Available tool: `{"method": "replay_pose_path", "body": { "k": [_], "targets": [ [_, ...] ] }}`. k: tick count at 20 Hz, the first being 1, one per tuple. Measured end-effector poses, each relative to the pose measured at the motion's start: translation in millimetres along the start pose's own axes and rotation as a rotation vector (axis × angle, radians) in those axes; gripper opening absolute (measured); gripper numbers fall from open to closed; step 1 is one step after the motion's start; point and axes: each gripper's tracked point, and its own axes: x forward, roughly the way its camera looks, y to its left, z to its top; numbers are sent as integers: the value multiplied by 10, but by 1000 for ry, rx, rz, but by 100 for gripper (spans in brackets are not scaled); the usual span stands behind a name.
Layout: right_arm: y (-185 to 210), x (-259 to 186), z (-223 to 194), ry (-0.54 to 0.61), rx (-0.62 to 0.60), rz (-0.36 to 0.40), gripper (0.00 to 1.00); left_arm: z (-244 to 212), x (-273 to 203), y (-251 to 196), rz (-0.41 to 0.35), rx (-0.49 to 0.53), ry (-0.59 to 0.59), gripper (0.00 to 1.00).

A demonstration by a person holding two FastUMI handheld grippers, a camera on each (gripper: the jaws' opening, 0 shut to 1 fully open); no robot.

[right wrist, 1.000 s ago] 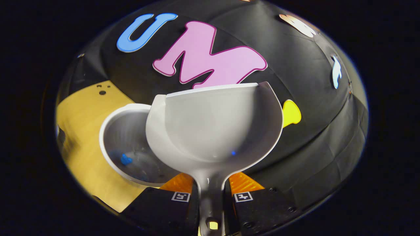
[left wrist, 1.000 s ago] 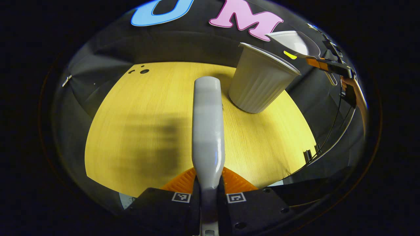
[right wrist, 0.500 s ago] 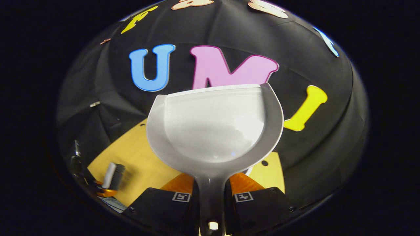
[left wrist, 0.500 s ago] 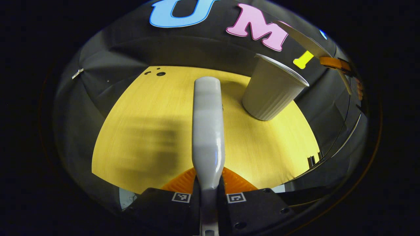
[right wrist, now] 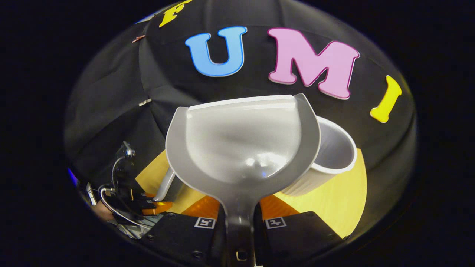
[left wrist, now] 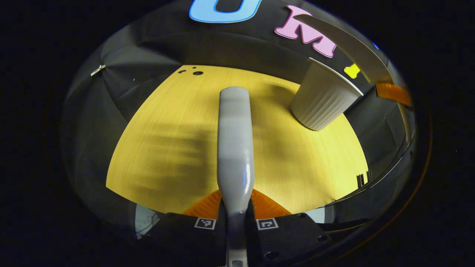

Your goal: Pick up the small broom and dustpan from the desktop, sweep the trash into the dustpan with the broom, and then empty the trash into the garbage bin.

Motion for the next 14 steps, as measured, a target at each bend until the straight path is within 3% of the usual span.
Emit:
{"method": "replay_pose_path", "body": {
  "k": [1,4,6,7,8,9,13,14],
  "targets": [
    [34,71,-160,34,1,5,33,-42,30,37,2,-16,10,29],
    [67,228,-682,123,23,-3,28,-78,158,126,10,-32,35,25],
    [116,326,-954,175,61,3,34,-66,286,179,19,-24,53,22],
    [139,364,-1091,199,82,5,39,-47,352,206,22,-18,64,29],
    [146,403,-1221,224,100,2,34,-24,437,221,29,-10,76,29],
    [132,429,-1308,247,116,-3,34,-25,495,230,37,1,85,25],
    [7,645,-1608,330,150,-48,34,80,859,336,80,81,133,29],
    [9,656,-1642,343,166,-51,34,85,909,343,89,96,147,25]
  ]
}}
